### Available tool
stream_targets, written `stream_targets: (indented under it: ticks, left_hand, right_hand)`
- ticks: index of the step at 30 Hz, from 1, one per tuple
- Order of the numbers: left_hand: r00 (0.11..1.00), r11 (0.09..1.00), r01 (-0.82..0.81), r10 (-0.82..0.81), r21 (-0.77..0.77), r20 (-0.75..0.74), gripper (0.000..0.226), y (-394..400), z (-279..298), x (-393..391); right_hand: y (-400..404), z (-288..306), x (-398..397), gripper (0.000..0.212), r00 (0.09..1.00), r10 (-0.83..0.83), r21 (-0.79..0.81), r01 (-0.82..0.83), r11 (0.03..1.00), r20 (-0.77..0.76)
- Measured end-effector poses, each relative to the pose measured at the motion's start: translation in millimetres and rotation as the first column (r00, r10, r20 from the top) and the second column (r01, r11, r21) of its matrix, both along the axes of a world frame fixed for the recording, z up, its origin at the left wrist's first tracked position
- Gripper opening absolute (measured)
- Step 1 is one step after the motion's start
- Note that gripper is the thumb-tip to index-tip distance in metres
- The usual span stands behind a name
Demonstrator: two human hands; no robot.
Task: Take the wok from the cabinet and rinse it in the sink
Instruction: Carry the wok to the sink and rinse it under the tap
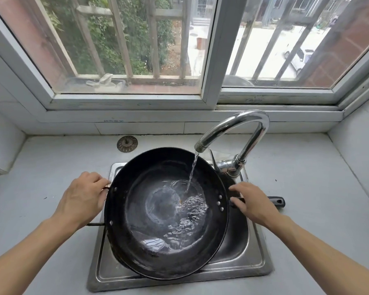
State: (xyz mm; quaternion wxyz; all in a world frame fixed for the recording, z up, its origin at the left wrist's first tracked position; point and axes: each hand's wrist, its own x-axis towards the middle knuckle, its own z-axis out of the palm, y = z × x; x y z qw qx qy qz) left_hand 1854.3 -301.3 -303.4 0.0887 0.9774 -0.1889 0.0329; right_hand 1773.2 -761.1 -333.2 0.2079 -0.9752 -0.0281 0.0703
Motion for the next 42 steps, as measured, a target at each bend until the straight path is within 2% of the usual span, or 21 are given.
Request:
stream_targets:
  ticks: [4, 7, 9, 15, 18, 20, 24, 28, 37, 42]
  left_hand:
    - [1.0, 1.0, -0.007, 0.007, 0.001, 0.018, 0.026, -4.6, 3.7, -2.9]
    - [0.999, 1.0, 0.011, -0.01, -0.017, 0.046, 0.022, -9.1, 8.0, -7.1]
    - [0.999, 1.0, 0.018, -0.017, -0.013, 0.039, 0.029, -10.6, 10.7, -9.9]
    - [1.0, 1.0, 0.0, 0.0, -0.025, 0.024, 0.035, -14.7, 12.8, -15.9]
    - [0.999, 0.999, 0.002, -0.001, -0.036, 0.042, 0.033, -17.2, 12.3, -18.9]
    - [1.0, 0.999, 0.012, -0.011, -0.032, 0.025, 0.04, -18.9, 11.5, -21.8]
    - [1.0, 1.0, -0.018, 0.018, -0.023, -0.006, 0.034, -19.5, 8.7, -23.5]
    - [1.0, 1.0, -0.025, 0.025, -0.006, -0.014, 0.033, -16.4, 5.7, -24.8]
    - [0.997, 0.997, 0.062, -0.06, 0.038, -0.054, 0.051, -6.0, 8.4, -31.1]
    - [0.993, 0.995, 0.082, -0.077, 0.061, -0.087, 0.054, -1.6, 6.8, -29.8]
  right_hand:
    - [12.8, 19.2, 17.1, 0.029, 0.986, -0.054, 0.071, 0.044, 0.997, 0.158]
    - [24.1, 31.0, 33.2, 0.028, 0.974, -0.061, 0.098, 0.04, 0.994, 0.219]
    - [30.8, 35.4, 43.8, 0.028, 0.968, -0.081, 0.114, 0.055, 0.992, 0.238]
    - [47.8, 34.9, 72.9, 0.036, 0.961, -0.145, 0.136, 0.116, 0.984, 0.237]
    - [53.8, 28.1, 87.1, 0.04, 0.966, -0.209, 0.123, 0.191, 0.974, 0.155]
    - [57.2, 24.2, 96.0, 0.039, 0.963, -0.249, 0.096, 0.24, 0.966, 0.106]
    - [61.6, 18.7, 110.2, 0.017, 0.956, -0.255, 0.033, 0.253, 0.967, 0.143]
    - [63.3, 16.1, 114.3, 0.022, 0.949, -0.277, -0.001, 0.28, 0.96, 0.149]
    - [64.8, 14.1, 112.9, 0.025, 0.941, -0.28, -0.038, 0.292, 0.956, 0.192]
    - [66.1, 15.5, 112.4, 0.026, 0.937, -0.291, -0.054, 0.306, 0.951, 0.192]
